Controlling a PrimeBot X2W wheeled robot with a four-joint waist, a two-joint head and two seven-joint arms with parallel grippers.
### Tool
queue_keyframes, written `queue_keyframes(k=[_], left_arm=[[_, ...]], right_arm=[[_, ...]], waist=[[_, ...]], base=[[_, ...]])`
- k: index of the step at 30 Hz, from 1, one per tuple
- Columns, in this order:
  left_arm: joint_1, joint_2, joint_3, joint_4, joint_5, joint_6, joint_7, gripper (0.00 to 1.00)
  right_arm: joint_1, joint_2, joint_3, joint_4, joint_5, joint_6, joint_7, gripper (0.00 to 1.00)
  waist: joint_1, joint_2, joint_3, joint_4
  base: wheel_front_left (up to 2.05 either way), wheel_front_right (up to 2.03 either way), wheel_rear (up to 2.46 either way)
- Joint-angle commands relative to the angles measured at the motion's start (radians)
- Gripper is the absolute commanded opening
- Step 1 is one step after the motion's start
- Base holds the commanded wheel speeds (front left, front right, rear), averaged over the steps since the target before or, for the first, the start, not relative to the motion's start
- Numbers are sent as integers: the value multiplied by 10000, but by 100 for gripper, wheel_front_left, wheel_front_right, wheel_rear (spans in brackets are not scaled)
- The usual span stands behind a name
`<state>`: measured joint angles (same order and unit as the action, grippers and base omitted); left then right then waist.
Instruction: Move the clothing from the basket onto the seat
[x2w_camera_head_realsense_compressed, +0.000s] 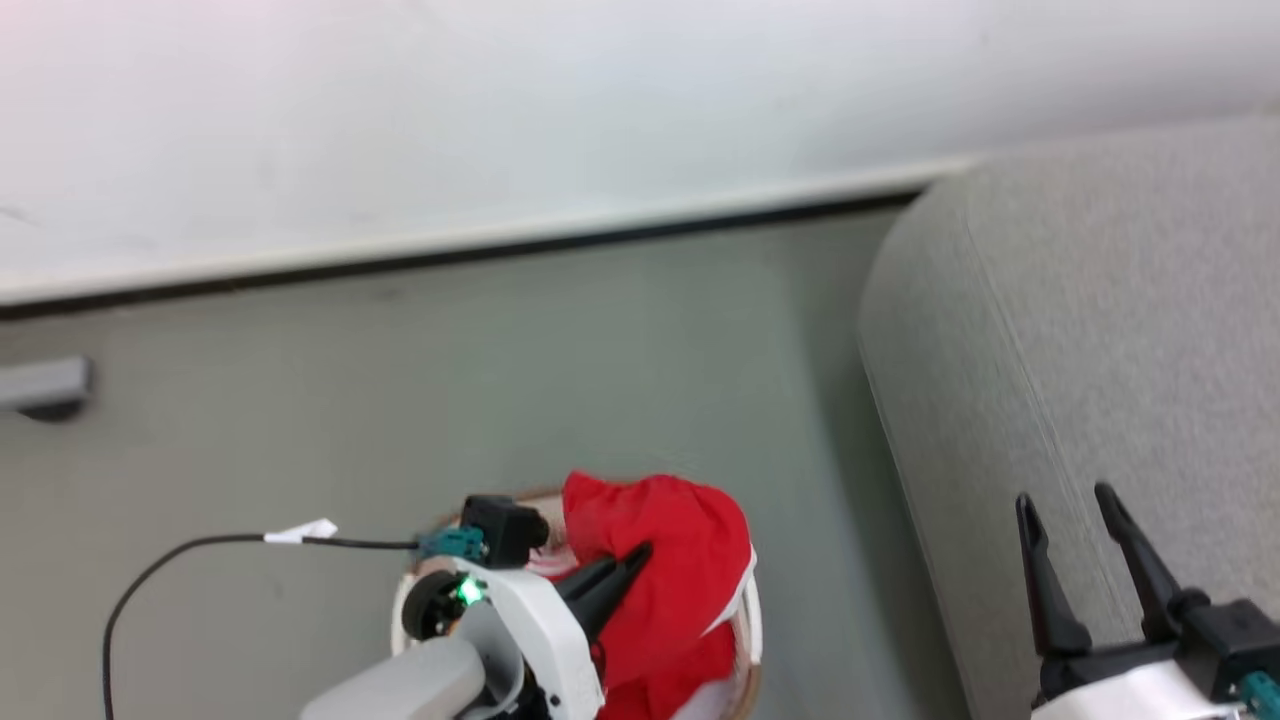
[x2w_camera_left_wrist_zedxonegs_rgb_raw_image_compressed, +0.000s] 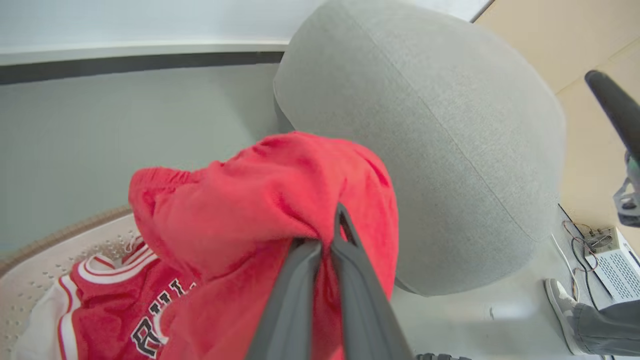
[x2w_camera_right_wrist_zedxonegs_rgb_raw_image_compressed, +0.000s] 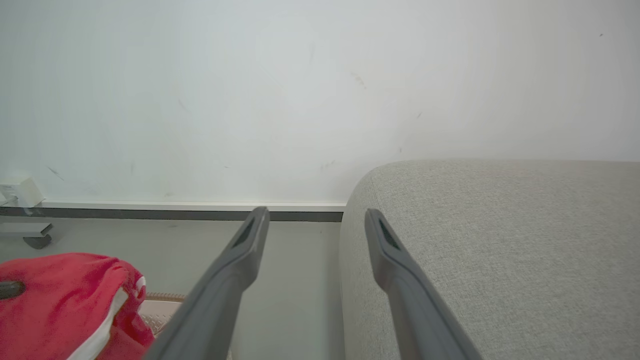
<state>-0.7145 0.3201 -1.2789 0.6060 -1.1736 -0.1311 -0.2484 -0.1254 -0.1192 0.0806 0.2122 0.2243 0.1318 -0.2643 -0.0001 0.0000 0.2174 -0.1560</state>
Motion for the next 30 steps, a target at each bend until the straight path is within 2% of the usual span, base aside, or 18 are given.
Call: queue_keyframes(k=[1,8,17,30], left_arm=[[-110,156,81,-201,36,15,-91,0],[-349,615,839,-1189,384,15,-159,0],[-392,1205,2374,-2805,945,179,-161,0],[-294,1692,2861,-4274,1492,875,-160,0]], right_arm=[[294,-17,-75,68,-85,-21,-3,100],[940,87,-5,229,-149,-21,-3,100],[1274,186,224,294,-206,-21,-3,100],[1206,-337,1113,-472,-635,-21,-3,100]], waist=[[1,0,-1002,633],[1,0,-1972,993],[1,0,-2517,1118],[1,0,-2776,1008]], base=[[0,0,0],[0,0,0],[0,0,0],[0,0,0]])
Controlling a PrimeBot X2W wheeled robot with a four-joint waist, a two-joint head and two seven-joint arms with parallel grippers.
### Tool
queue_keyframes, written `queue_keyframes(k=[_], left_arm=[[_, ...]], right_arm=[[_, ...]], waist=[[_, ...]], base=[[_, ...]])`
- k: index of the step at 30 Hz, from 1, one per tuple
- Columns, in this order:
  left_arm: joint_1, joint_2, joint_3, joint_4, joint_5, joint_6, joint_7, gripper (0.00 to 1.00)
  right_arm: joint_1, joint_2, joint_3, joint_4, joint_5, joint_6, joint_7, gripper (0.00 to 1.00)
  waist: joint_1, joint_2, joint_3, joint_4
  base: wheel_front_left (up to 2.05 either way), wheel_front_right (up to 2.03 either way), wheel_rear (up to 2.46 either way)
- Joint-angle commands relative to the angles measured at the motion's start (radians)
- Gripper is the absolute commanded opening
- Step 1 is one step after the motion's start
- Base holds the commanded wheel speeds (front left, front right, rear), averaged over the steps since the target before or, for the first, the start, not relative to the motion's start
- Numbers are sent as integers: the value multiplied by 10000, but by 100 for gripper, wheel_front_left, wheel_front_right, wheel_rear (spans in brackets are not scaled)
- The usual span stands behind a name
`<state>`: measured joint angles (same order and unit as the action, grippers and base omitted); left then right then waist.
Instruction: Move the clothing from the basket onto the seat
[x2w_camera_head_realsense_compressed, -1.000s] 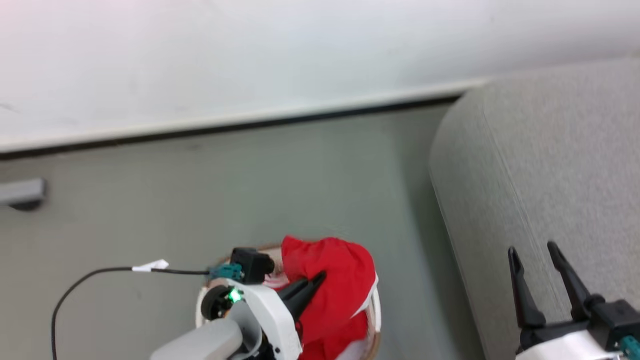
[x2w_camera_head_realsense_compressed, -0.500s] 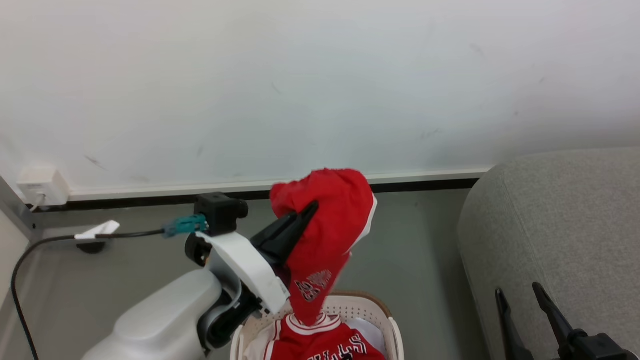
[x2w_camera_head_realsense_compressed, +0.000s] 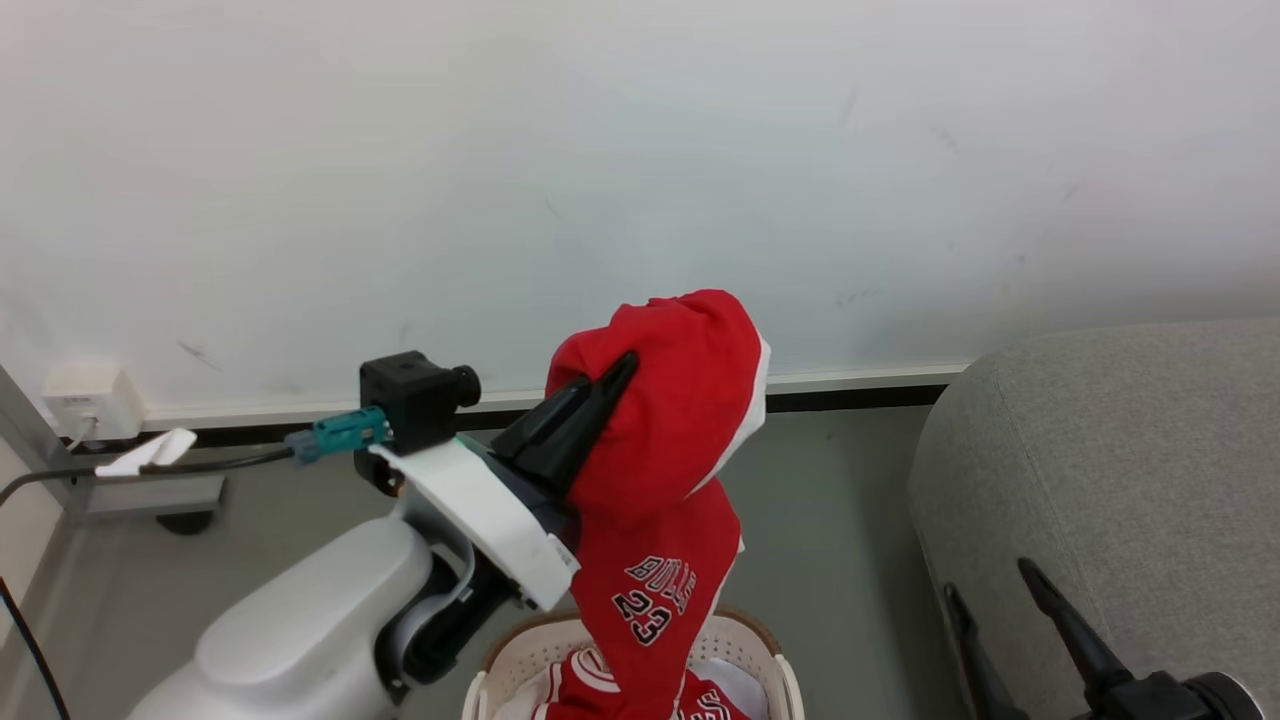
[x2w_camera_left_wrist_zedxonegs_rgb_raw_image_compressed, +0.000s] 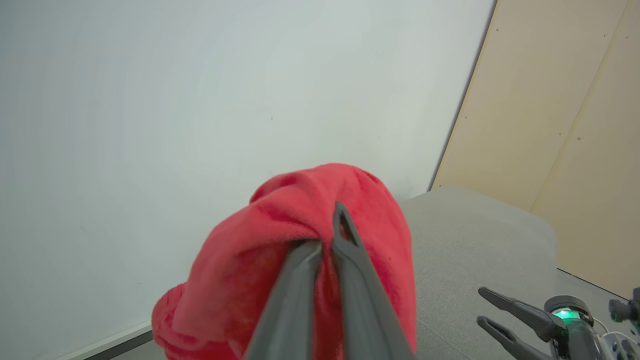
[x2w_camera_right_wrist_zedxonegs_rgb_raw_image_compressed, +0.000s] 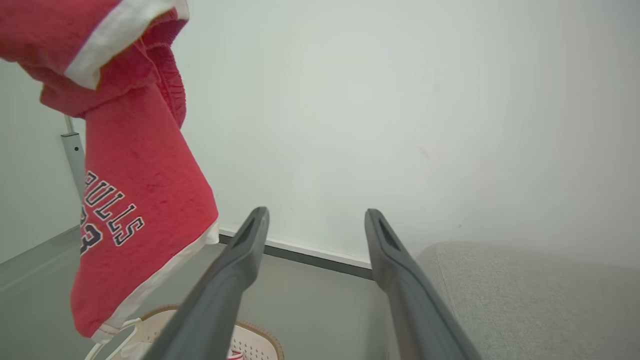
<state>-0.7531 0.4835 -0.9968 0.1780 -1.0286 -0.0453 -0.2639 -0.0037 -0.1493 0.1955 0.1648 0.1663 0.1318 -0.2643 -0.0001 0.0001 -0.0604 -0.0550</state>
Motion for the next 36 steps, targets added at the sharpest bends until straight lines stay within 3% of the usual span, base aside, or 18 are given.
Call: queue_keyframes(k=[1,11,20,28,36], left_arm=[[112,62,42,-118,56,20,-5,0],[231,-146,-55,-651,63,189,16,0],[6,-457,-268,-672,170,208,143,0],[-227,-1054,-630,-537,308,85,353,0],[-533,-1821,-915,-531,332,-49,476,0]], right_arm=[[2,-86,112,-112,-52,-21,-3,100],[-462,-801,1852,-826,-76,-21,-3,100],[-1722,-524,3393,-236,-246,-21,-3,100],[-2899,434,3577,1718,-998,-21,-1,100],[-3733,970,2577,3666,-2231,-21,1,100]], waist=[[1,-1,2,3],[1,-1,61,20],[1,-1,170,68],[1,-1,166,390],[1,-1,140,877]], base=[[0,0,0],[0,0,0],[0,0,0],[0,0,0],[0,0,0]])
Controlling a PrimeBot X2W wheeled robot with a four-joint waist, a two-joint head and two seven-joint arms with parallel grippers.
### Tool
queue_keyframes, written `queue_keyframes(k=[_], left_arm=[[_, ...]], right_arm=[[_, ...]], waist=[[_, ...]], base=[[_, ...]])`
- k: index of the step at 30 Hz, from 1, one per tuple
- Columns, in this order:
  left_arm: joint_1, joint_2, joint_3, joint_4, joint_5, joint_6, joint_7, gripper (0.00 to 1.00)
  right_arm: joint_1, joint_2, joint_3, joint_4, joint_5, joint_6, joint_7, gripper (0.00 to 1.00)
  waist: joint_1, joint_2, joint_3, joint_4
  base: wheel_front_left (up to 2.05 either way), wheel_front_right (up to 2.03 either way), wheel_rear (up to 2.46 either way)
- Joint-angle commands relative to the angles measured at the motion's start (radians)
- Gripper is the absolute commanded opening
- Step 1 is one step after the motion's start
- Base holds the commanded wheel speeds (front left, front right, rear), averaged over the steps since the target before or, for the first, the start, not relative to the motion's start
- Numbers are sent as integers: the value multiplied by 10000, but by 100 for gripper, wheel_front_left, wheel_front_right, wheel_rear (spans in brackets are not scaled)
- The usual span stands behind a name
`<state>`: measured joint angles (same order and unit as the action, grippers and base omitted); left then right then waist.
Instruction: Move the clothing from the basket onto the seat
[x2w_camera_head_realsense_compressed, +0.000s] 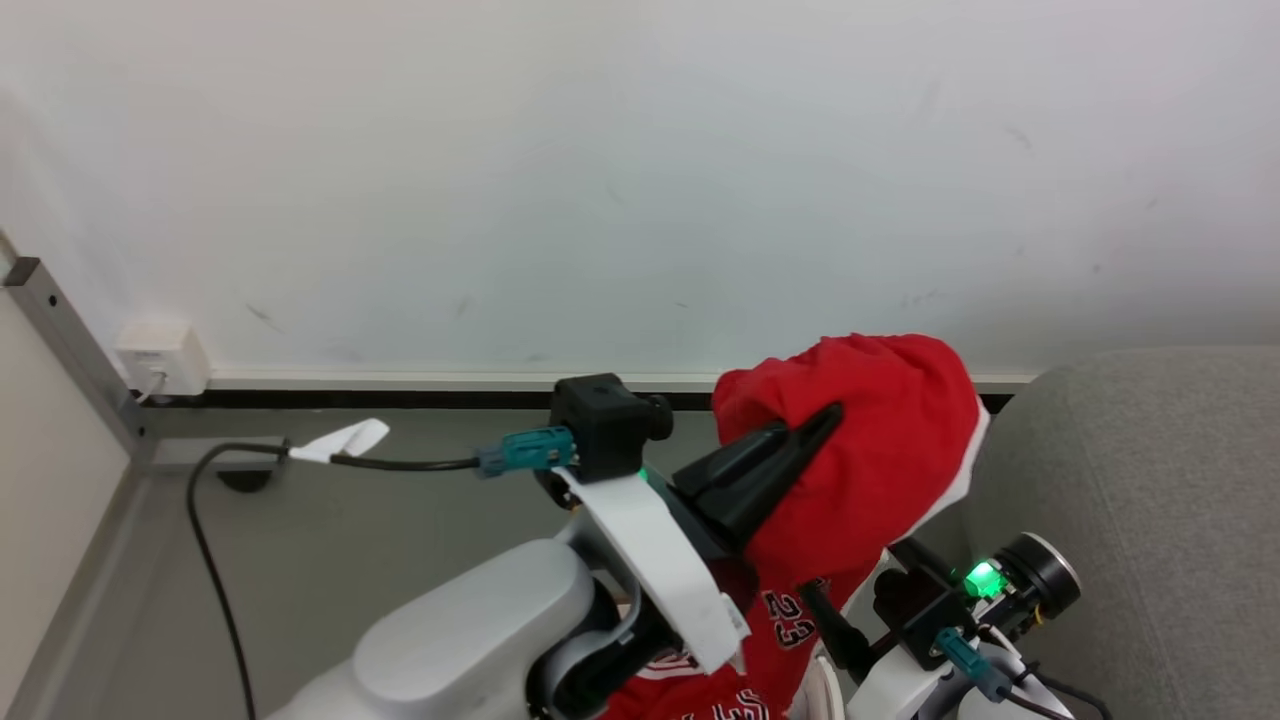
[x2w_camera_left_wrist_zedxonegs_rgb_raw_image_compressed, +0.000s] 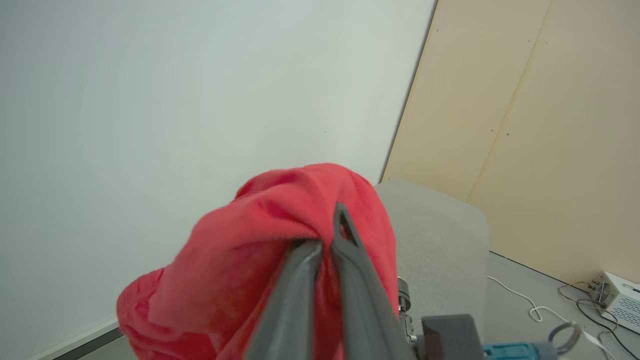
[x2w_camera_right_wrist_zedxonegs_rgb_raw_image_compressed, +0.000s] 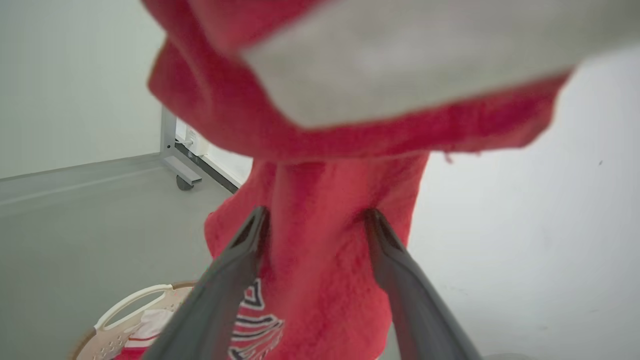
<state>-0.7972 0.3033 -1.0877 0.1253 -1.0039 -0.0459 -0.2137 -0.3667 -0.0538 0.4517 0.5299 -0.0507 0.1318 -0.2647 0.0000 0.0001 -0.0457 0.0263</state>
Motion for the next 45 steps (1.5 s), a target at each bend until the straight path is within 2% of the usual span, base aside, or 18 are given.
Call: queue_keyframes(k=[1,3,4,5,6,10,17,22,25,26,27,28,37,45], left_arm=[[-108,-120,-24,-18,39,-59,-35,0],[-143,-287,-54,-33,-48,-149,-43,0],[-140,-356,-62,-34,-102,-159,-49,0],[-142,-405,-79,-20,-112,-198,-54,0],[-142,-451,-93,6,-143,-233,-61,0],[-57,-464,-36,141,-193,-250,-110,0],[208,-127,322,544,-296,-110,-295,0],[418,69,519,1041,-468,-101,-331,0],[557,37,586,1354,-486,-108,-365,25],[628,-23,606,1464,-525,-125,-382,40],[670,-67,621,1571,-510,-129,-402,85],[703,-90,620,1709,-478,-123,-417,100],[1298,-390,972,2577,620,-66,-506,100],[2543,-836,1898,2828,2508,-226,-508,100]], right_arm=[[-166,40,62,47,106,-21,4,100],[-241,24,240,110,473,-21,4,100],[-302,15,300,156,600,-21,4,71],[-364,12,338,167,773,-21,4,29],[-386,5,393,236,896,-21,4,0],[-397,11,427,254,1129,-21,5,0],[132,12,269,5,1421,-21,5,0],[540,13,177,-585,2282,-21,5,0],[706,16,218,-1039,2894,-21,2,0],[759,15,205,-1183,3135,-21,2,0],[806,13,206,-1295,3373,-21,3,0],[829,12,213,-1385,3490,-21,2,0],[976,1,-393,-1799,4110,-21,2,0],[860,-366,-993,-2145,4201,-21,2,0]], waist=[[0,-1,-12,123],[0,-1,-27,215],[0,-1,-32,246],[0,-1,-35,275],[0,-1,-40,304],[0,-1,-50,353],[0,-1,-13,256],[0,-1,73,-11],[0,-1,99,-195],[0,-1,104,-247],[0,-1,111,-297],[0,-1,115,-350],[0,-1,139,-588],[0,-1,240,-625]], base=[[0,0,0],[0,0,0],[0,0,0],[0,0,0],[0,0,0],[0,0,0],[0,0,0],[0,0,0],[0,0,0],[0,0,0],[0,0,0],[0,0,0],[0,0,0],[0,0,0]])
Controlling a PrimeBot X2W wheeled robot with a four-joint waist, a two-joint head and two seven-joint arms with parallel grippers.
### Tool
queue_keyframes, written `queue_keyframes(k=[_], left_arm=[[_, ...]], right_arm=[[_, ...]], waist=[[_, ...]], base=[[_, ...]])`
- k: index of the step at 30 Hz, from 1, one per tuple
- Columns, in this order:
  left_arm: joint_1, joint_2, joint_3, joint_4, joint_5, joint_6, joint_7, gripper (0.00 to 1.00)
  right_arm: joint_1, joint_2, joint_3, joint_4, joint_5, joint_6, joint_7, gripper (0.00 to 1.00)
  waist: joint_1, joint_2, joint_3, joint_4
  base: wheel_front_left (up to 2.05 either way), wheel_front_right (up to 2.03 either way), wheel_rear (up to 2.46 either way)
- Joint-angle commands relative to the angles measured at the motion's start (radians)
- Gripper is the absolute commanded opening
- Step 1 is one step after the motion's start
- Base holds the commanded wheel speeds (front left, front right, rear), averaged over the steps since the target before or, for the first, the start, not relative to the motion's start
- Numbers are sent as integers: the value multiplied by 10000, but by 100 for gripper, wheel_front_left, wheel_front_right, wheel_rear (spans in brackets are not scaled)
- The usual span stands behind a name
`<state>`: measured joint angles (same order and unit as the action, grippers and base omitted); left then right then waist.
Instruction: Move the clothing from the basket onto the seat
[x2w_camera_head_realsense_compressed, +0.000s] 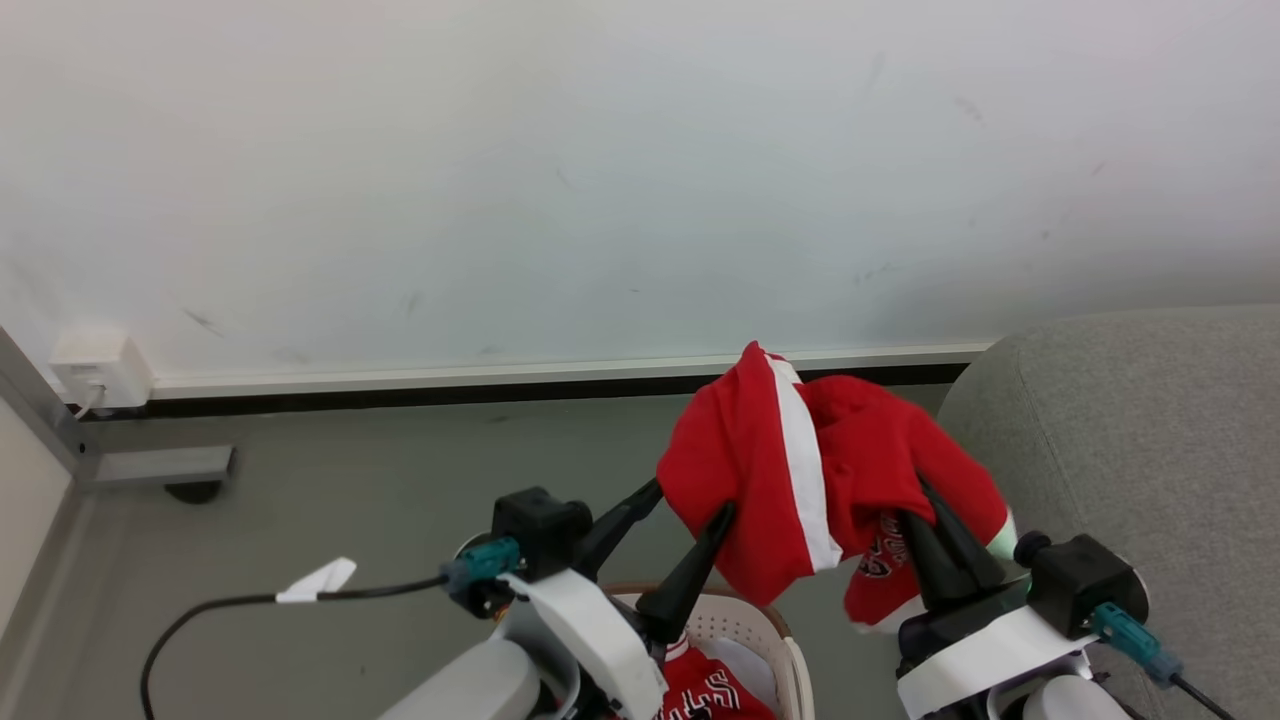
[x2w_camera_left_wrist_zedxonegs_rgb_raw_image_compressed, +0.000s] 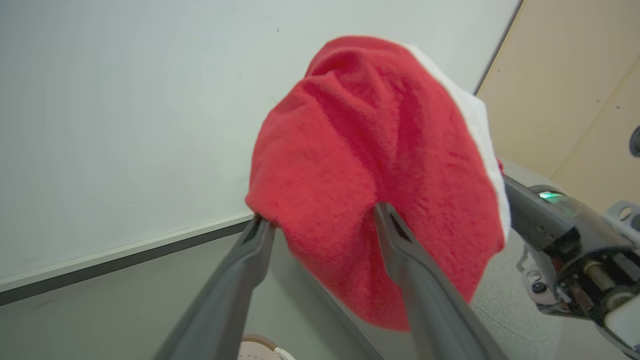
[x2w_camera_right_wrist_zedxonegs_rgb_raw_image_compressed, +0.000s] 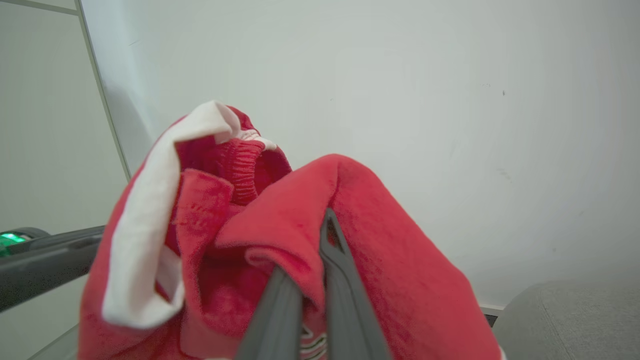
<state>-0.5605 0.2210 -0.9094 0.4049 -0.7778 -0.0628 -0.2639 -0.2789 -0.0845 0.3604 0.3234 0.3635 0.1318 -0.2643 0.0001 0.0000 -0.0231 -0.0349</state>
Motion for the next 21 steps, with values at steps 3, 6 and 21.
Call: queue_keyframes(k=[3,6,21], left_arm=[[477,-117,359,86,737,-73,-6,100],[834,-262,821,119,1413,-162,-7,100],[1805,-777,2061,317,3204,-630,-8,100]], right_arm=[[-29,-117,-209,-175,86,-21,-2,0],[-17,-239,-329,-282,97,-21,-2,0],[204,-540,-693,-556,109,-21,-2,0]], waist=[[-1,0,31,-25],[-1,0,60,-41],[-1,0,134,-343]], base=[[0,0,0],[0,0,0],[0,0,0]])
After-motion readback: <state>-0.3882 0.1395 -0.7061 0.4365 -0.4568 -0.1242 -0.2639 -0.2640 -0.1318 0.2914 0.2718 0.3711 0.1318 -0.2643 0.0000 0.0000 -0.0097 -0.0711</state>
